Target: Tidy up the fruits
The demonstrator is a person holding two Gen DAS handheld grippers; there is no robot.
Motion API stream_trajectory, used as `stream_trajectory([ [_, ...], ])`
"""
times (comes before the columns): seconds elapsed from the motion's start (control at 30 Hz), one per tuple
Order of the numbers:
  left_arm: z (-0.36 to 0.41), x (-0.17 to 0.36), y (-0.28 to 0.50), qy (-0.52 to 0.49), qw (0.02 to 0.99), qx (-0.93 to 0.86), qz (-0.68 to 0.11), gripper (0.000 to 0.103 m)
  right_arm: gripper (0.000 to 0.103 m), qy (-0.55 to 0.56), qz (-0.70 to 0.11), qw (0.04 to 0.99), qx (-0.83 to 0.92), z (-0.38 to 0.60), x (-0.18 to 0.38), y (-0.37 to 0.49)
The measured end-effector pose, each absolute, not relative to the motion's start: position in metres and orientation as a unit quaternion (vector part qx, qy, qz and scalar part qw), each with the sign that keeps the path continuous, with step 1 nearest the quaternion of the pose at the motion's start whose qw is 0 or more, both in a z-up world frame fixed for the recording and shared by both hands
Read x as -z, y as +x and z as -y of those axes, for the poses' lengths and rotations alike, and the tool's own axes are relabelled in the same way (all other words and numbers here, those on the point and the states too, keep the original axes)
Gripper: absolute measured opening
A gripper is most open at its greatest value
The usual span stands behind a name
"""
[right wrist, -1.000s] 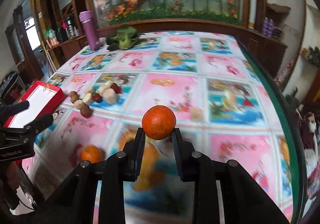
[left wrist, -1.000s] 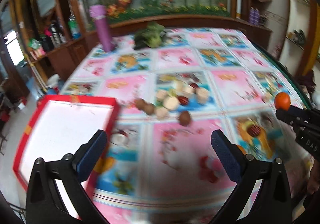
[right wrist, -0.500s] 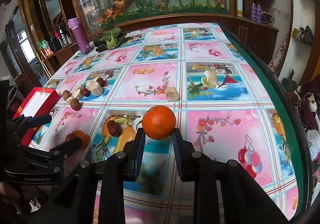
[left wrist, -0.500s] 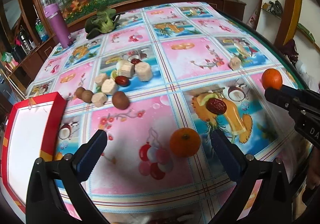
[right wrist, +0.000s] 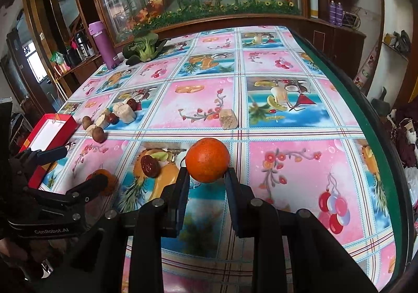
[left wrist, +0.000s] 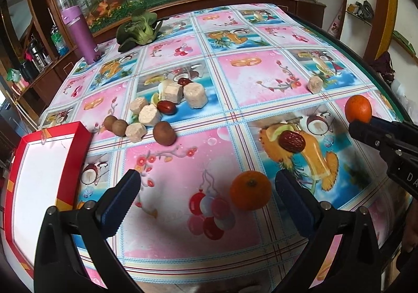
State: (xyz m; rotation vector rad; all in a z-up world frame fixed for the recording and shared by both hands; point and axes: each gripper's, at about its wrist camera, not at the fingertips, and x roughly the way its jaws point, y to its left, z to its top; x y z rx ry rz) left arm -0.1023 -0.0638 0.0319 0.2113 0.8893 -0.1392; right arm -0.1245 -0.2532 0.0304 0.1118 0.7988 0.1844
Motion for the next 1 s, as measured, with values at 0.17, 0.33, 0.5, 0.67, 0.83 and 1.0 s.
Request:
stream_trajectory([
  [0.17,0.061,-0.033,-0.102,0.096,0.897,0.065,-0.427,0.103,0.027,0.055,-0.39,0.915,-0.09,0.252,-0.03,-0.124],
  [0.33,0.06,-0.035,-0.102,0.096,0.898,0.063,-0.424,0.103,0.027,0.057,-0.39,0.915,-0.089,0.252,-0.03,-0.123],
  [0.5,0.06,-0.038,-0.103,0.097,0.901,0.063,-0.418,0.103,0.027,0.055,-0.39,0.915,-0.087,0.251,-0.029,-0.123],
  [0.67,0.058,-0.041,-0.105,0.098,0.905,0.057,-0.41,0.103,0.027,0.056,-0.389,0.915,-0.088,0.251,-0.03,-0.123],
  [0.83,0.052,-0.047,-0.107,0.097,0.911,0.047,-0.398,0.103,0.027,0.055,-0.388,0.916,-0.088,0.249,-0.031,-0.123],
  [1.0,0.046,-0.056,-0.108,0.099,0.918,0.034,-0.382,0.103,0.027,0.055,-0.388,0.916,-0.089,0.249,-0.031,-0.124],
])
